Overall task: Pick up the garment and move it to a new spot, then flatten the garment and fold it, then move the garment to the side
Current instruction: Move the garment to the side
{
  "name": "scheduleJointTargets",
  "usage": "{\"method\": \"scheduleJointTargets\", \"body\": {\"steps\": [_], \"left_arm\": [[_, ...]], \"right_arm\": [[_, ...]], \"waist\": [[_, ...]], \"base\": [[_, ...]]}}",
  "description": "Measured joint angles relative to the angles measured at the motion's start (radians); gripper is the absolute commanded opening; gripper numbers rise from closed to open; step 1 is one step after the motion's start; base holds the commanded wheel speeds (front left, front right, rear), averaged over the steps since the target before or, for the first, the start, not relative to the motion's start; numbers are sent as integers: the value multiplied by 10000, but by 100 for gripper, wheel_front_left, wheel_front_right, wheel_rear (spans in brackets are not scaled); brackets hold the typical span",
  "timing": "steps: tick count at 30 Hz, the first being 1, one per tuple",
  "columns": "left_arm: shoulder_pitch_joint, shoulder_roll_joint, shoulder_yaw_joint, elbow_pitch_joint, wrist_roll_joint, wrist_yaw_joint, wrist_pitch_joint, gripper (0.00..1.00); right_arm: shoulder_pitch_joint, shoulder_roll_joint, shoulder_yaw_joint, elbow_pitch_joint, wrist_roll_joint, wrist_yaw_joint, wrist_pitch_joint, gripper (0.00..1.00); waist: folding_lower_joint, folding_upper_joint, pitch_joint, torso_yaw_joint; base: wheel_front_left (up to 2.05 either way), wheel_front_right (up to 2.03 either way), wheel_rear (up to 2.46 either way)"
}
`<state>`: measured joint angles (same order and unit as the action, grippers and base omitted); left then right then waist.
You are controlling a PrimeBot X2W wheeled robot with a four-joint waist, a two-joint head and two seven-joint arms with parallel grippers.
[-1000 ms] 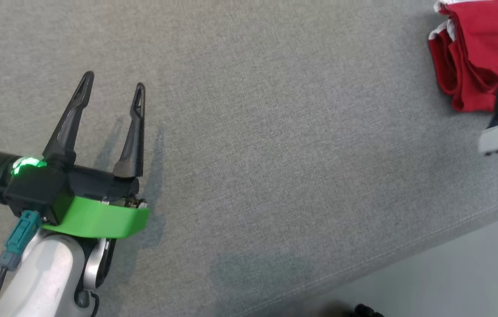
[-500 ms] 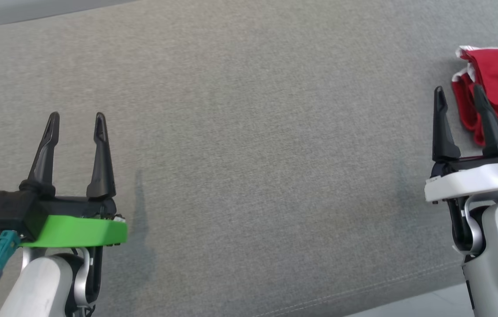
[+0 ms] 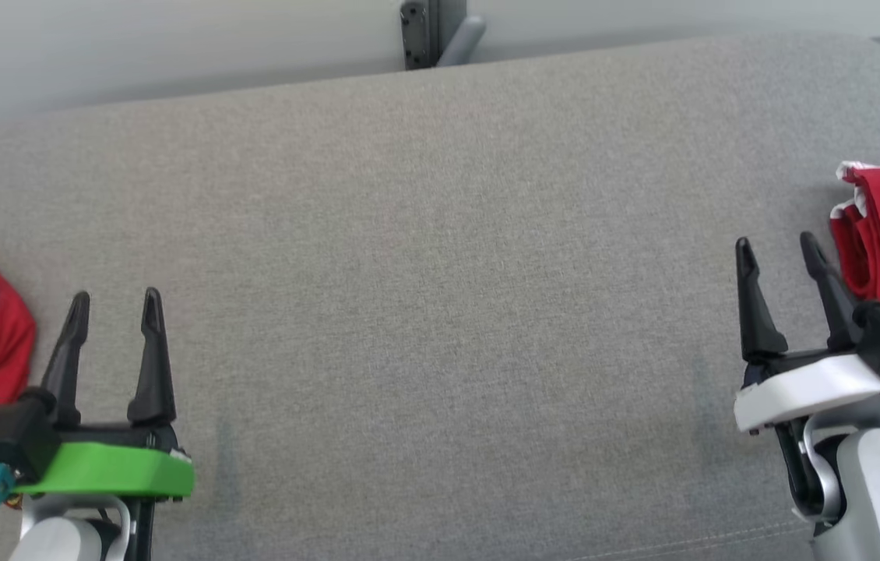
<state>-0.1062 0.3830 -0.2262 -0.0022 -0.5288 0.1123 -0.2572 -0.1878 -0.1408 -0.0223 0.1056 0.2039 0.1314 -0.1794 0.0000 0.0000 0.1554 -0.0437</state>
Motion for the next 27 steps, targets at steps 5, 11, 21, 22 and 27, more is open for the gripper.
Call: {"method": "scheduleJointTargets", "body": {"steps": [5,11,21,22,27], "left_arm": [[476,2,-40,100,0,-81,-6,100],[909,6,-240,125,-94,-169,12,100],[1002,42,-345,29,-134,-157,144,100],[1002,46,-349,15,-134,-155,169,100],[1002,58,-374,6,-155,-142,186,100]], "right_arm": [[594,27,63,-276,2,0,199,100],[1261,71,-111,-589,36,0,387,100],[1638,178,-349,-882,50,0,520,100],[1638,194,-355,-909,46,0,520,100],[1677,270,-378,-938,12,0,523,100]], "waist": [[0,0,-527,109],[0,0,-1059,148],[0,0,-1231,224],[0,0,-1214,224],[0,0,-1177,213]], "base": [[0,0,0],[0,0,0],[0,0,0],[0,0,0],[0,0,0]]}}
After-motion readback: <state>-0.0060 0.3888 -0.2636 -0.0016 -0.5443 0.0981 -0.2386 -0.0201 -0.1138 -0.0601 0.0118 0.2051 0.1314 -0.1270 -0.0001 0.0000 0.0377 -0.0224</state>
